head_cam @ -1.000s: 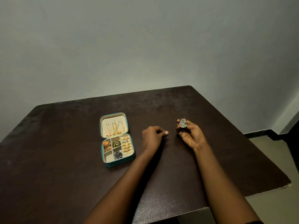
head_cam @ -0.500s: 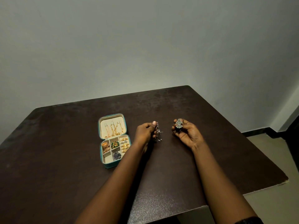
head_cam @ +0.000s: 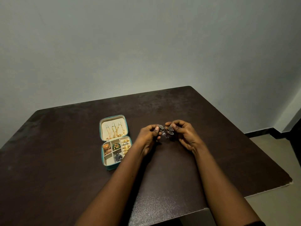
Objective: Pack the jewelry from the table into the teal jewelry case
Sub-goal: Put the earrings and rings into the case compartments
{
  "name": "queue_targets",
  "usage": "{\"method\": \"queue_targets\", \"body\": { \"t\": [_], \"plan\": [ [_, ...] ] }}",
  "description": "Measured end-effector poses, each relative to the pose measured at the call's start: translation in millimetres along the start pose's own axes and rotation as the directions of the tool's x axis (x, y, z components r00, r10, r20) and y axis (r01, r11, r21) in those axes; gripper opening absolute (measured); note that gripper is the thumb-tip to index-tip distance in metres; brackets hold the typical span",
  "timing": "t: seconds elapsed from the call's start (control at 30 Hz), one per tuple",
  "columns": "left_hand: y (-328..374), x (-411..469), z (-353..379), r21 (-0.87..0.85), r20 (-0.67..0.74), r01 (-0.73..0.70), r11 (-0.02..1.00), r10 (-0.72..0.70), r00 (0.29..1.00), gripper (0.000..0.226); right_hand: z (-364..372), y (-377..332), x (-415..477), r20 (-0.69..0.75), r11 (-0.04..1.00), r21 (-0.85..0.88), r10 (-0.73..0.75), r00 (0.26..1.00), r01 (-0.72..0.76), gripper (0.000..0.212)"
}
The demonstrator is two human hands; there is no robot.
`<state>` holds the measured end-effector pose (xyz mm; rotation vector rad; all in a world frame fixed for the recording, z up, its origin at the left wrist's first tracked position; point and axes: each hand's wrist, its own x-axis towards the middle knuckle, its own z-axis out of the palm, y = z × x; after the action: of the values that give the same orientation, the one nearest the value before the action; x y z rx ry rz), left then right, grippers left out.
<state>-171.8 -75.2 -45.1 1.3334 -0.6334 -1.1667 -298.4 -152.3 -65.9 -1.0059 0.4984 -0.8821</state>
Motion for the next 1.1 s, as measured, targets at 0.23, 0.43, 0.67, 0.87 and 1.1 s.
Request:
{"method": "queue_targets", "body": {
  "t": [0.23, 0.43, 0.67, 0.87, 1.1],
  "plan": [
    [2.1, -0.1, -1.3, -0.063, 0.009, 0.013, 0.998, -0.013, 1.000, 0.025, 6.0, 3.8, -2.4, 0.047, 0.969, -0.247, 0.027, 0.999, -0.015, 0.020],
    [0.8, 1.1, -1.0, -0.147, -0.006, 0.071, 0.987, -0.072, 0.997, 0.025, 6.4, 1.2, -4.6, 0.070, 0.952, -0.301, 0.080, 0.994, -0.055, 0.014],
    [2.4, 1.0, 2.5, -0.133, 0.000, 0.081, 0.988, -0.082, 0.997, 0.024, 5.8, 1.2, -3.0, 0.045, 0.977, -0.209, 0.053, 0.998, -0.042, 0.016],
    [1.1, 0.0, 3.5, -0.018, -0.015, 0.036, 0.999, -0.036, 0.999, 0.022, 6.2, 0.5, -3.8, -0.007, 0.984, -0.177, 0.020, 1.000, -0.021, 0.018],
    [6.3, -2.6, 2.6, -0.169, 0.000, 0.069, 0.983, -0.070, 0.998, 0.022, 5.9, -1.6, -8.1, 0.056, 0.959, -0.280, 0.061, 0.997, -0.043, 0.018]
  ]
}}
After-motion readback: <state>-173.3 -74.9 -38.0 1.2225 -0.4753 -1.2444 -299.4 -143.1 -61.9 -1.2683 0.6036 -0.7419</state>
